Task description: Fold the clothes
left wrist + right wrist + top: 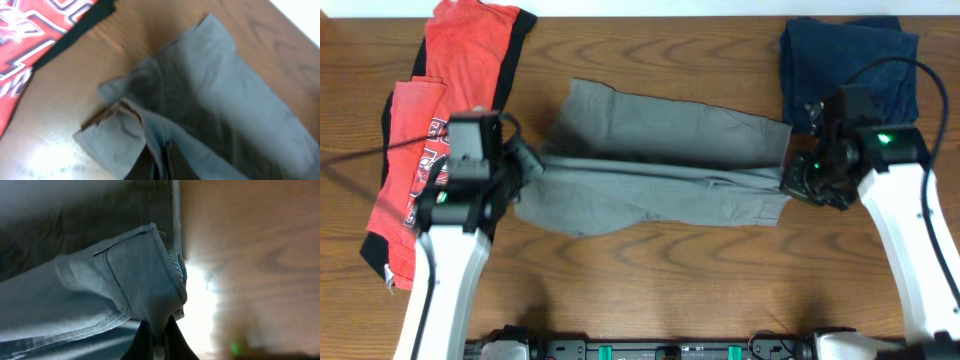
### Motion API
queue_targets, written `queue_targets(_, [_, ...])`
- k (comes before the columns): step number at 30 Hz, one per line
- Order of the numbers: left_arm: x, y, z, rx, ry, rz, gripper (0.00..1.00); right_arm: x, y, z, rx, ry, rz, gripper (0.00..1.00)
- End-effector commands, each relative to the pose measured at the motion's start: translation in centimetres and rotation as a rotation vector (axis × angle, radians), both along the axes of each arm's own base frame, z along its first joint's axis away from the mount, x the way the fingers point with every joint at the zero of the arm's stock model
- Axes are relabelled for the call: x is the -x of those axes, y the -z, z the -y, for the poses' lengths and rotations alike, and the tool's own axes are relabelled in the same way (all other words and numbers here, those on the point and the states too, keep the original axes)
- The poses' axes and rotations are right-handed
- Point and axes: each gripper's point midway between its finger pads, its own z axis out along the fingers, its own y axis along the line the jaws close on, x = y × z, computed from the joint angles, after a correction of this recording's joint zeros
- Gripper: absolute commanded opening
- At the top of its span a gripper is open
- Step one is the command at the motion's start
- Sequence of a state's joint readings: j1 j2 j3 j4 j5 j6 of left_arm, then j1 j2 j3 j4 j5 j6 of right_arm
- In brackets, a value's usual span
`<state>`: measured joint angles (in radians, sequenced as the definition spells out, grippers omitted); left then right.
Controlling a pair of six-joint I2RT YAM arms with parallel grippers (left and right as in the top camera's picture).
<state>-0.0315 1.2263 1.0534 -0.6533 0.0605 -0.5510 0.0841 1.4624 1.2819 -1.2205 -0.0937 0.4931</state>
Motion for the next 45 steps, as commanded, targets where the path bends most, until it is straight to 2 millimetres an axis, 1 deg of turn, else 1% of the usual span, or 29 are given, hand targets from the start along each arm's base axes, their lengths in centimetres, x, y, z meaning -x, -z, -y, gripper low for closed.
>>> queue_targets(1, [-2.7, 1.1, -2.3, -0.121, -0.033, 0.022, 0.06, -2.0, 1.1, 3.6, 0.142, 0.076, 0.012, 0.01])
queue_targets(2, [-4.4, 1.6, -2.2, -0.12, -0.034, 0.048, 0.06, -3.3, 1.6, 3.9, 0.149, 0.086, 0.036, 0.01])
queue_targets(5, [-7.2, 2.7, -2.2, -0.118, -0.037, 0.092, 0.06, -5.7, 2.2, 4.9, 0.194, 0.106, 0.099, 0.01])
queue_targets(7, [-8.9, 3.6, -2.1, -0.117, -0.037, 0.115, 0.06, -7.4, 2.5, 5.2, 0.216, 0.116, 0.147, 0.01])
queue_targets(10, [-10.8, 4.9, -2.1, -0.116, -0.039, 0.138, 0.06, -9.4, 3.2, 5.4, 0.227, 0.125, 0.189, 0.01])
queue_targets(13, [-12.1, 6.3, -2.0, -0.115, -0.038, 0.148, 0.06, -10.9, 4.5, 5.4, 0.225, 0.127, 0.202, 0.01])
queue_targets(17, [-13.3, 8.1, -2.0, -0.115, -0.037, 0.15, 0.06, -11.6, 6.9, 5.4, 0.229, 0.123, 0.168, 0.01])
queue_targets(20, [-13.8, 9.1, -1.9, -0.115, -0.037, 0.146, 0.06, -12.0, 8.4, 5.4, 0.23, 0.121, 0.151, 0.02])
queue_targets(21, [-13.9, 9.4, -1.9, -0.116, -0.037, 0.145, 0.13, -12.2, 8.7, 5.3, 0.23, 0.121, 0.152, 0.05])
queue_targets(22, [-14.0, 9.5, -1.9, -0.115, -0.037, 0.147, 0.31, -12.5, 9.0, 5.3, 0.229, 0.122, 0.158, 0.13])
queue_targets(23, [-14.1, 9.7, -1.9, -0.115, -0.037, 0.149, 0.63, -12.9, 9.0, 5.3, 0.228, 0.123, 0.171, 0.28])
queue_targets(24, [-14.3, 9.7, -1.9, -0.115, -0.038, 0.154, 0.93, -13.3, 9.0, 5.3, 0.227, 0.125, 0.185, 0.46])
queue_targets(25, [-14.4, 9.6, -1.9, -0.116, -0.038, 0.16, 0.98, -13.6, 8.8, 5.3, 0.225, 0.127, 0.201, 0.71])
queue_targets(26, [-14.5, 9.5, -1.9, -0.116, -0.038, 0.166, 0.98, -14.1, 8.6, 5.3, 0.224, 0.129, 0.219, 0.93])
queue_targets(27, [-14.8, 9.3, -1.9, -0.123, -0.031, 0.179, 0.98, -14.6, 8.3, 5.3, 0.222, 0.132, 0.242, 0.99])
queue_targets(31, [-15.4, 8.3, -1.8, -0.164, 0.017, 0.22, 0.98, -15.8, 7.1, 5.1, 0.21, 0.132, 0.299, 0.99])
queue_targets(34, [-14.8, 8.3, -1.7, -0.178, 0.05, 0.192, 0.98, -16.2, 5.9, 3.9, 0.161, 0.054, 0.322, 0.98])
queue_targets(37, [-13.3, 8.6, -1.7, -0.176, 0.057, 0.122, 0.98, -16.0, 4.7, 2.6, 0.119, -0.024, 0.337, 0.93])
queue_targets(40, [-11.4, 8.7, -1.7, -0.175, 0.068, 0.05, 0.98, -15.2, 3.4, 1.4, 0.093, -0.1, 0.348, 0.89])
queue_targets(42, [-9.7, 8.4, -1.7, -0.174, 0.072, -0.004, 0.98, -14.7, 2.1, -0.4, 0.059, -0.197, 0.374, 0.82])
queue_targets(43, [-9.2, 8.3, -1.7, -0.174, 0.073, -0.018, 0.98, -14.5, 1.8, -0.9, 0.05, -0.227, 0.382, 0.8])
queue_targets(45, [-7.7, 8.1, -1.8, -0.173, 0.076, -0.059, 0.98, -14.0, 1.2, -2.2, 0.051, -0.284, 0.39, 0.71])
